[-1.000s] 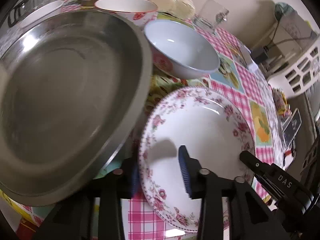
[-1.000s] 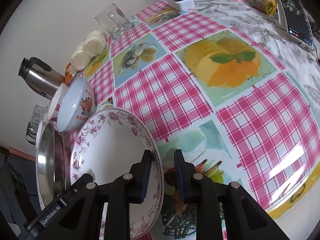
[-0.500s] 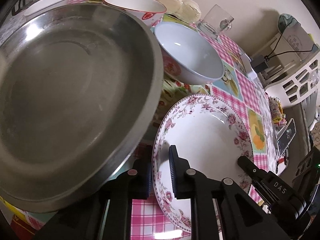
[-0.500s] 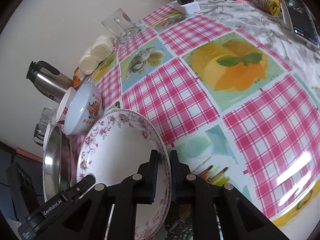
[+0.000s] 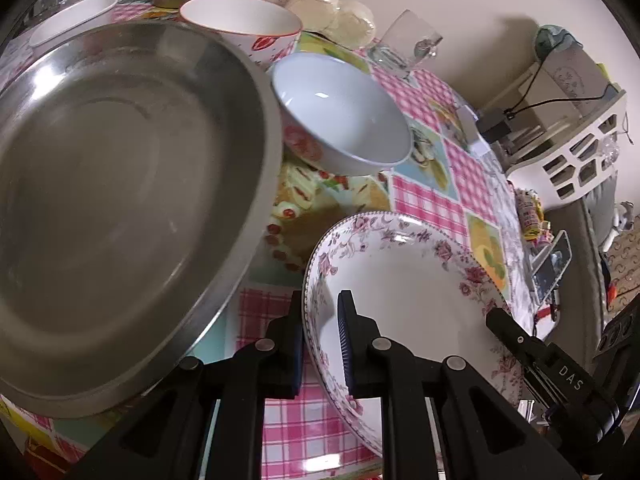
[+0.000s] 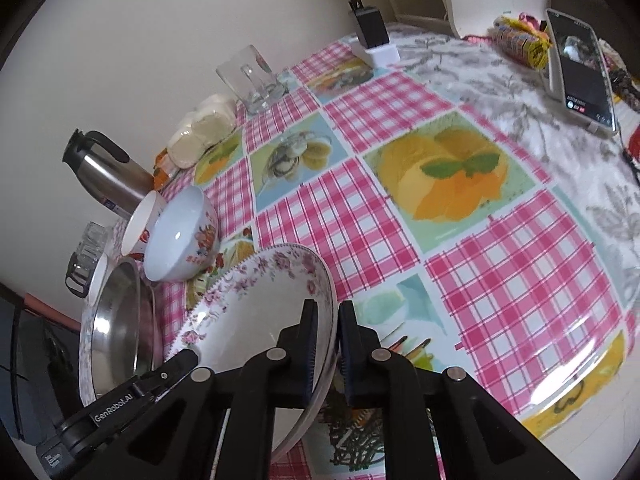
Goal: Organize plates and bowls
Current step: 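Lift and tilt the floral plate with both grippers toward the steel basin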
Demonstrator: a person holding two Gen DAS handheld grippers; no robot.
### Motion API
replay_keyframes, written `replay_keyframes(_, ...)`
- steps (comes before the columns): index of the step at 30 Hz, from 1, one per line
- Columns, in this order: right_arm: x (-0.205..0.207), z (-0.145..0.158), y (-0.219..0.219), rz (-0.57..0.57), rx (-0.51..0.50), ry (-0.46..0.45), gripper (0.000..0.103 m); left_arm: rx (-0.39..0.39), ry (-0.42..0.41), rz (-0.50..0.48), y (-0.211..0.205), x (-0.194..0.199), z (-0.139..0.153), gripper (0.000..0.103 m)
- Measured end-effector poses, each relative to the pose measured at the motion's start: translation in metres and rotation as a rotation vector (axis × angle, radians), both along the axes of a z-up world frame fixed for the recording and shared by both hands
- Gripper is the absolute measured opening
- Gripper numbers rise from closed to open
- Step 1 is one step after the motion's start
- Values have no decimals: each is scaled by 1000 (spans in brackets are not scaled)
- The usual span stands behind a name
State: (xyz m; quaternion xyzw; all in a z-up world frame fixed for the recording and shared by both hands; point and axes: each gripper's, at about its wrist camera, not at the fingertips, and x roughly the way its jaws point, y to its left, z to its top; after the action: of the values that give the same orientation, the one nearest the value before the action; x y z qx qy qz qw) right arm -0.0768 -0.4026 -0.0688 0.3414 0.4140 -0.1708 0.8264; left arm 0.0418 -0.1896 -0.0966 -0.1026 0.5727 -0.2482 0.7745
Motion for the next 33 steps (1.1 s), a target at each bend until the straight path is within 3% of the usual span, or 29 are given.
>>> replay_keyframes(17, -11, 72, 21, 2, -107, -184, 12, -103, -142, -7, 28, -2, 61, 16)
replay_keyframes(24, 2, 75, 39, 28, -107, -176, 12, -99, -185, 22, 52, 4, 78, 16)
replay_keyframes(33, 24, 80, 71, 67, -113, -185, 12, -91, -172, 79, 85, 23, 81, 16)
